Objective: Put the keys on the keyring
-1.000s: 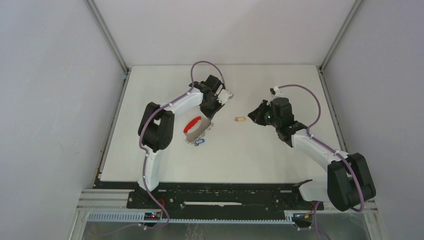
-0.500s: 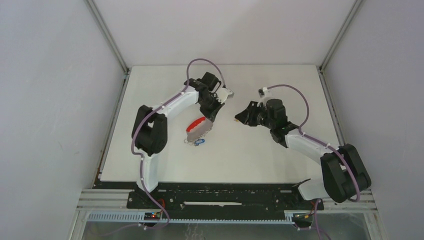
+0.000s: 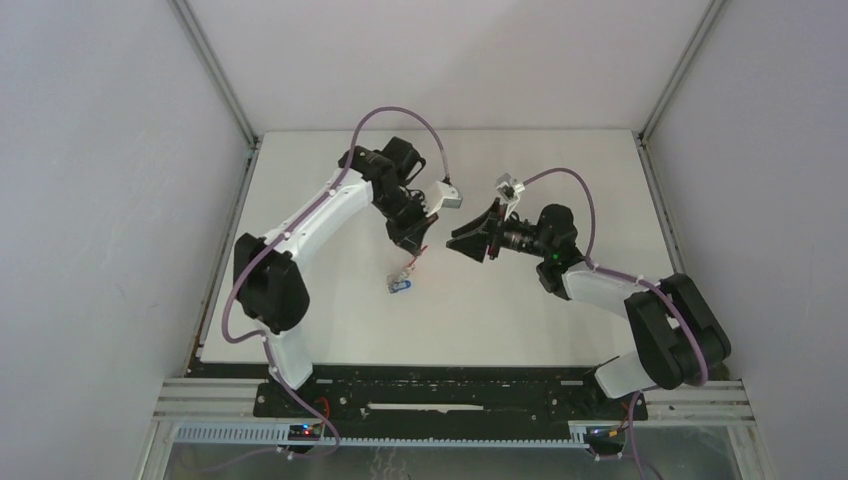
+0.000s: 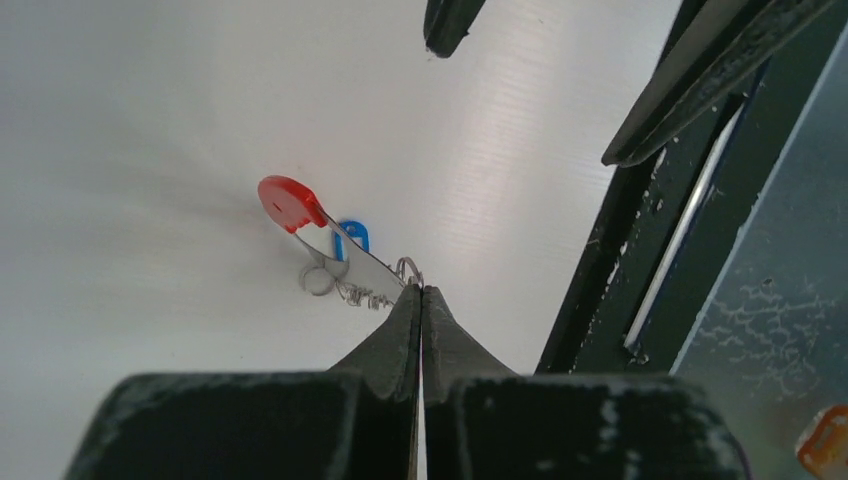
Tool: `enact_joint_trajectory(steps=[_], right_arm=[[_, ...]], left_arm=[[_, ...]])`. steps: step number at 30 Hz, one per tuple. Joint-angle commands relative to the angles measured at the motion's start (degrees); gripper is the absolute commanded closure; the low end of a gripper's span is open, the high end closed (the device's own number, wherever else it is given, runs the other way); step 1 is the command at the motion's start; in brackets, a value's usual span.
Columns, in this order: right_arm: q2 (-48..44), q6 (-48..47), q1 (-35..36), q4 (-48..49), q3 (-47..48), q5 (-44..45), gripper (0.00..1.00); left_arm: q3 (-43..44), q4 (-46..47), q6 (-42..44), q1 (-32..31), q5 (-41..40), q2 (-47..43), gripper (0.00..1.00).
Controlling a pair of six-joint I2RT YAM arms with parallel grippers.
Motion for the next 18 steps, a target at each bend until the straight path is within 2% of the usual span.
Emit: enact_joint_trajectory(steps=[1, 7, 14, 18], right_arm=[[-1.93, -1.09, 1.94, 9.57, 0.27, -5.46, 0.46], [-9.63, -9.34, 6.12, -2.86, 0.29, 0.78, 0.47], [-15.42, -8.06, 10.89, -8.37, 0.27, 10.8, 0.52], [-18.63, -5.73, 11.93, -8.72, 0.27, 12.96, 0.52]], left_arm=[[3.04, -6.08, 7.34, 0.07, 4.63, -5.0, 1.0], [5.33, -7.69, 10.7, 0.07, 9.98, -8.4, 1.0], [3.04, -3.42, 13.02, 0.02, 16.15, -14.95, 1.0], [0.7, 1.31, 13.62, 0.01, 18.54, -19.39, 1.0]])
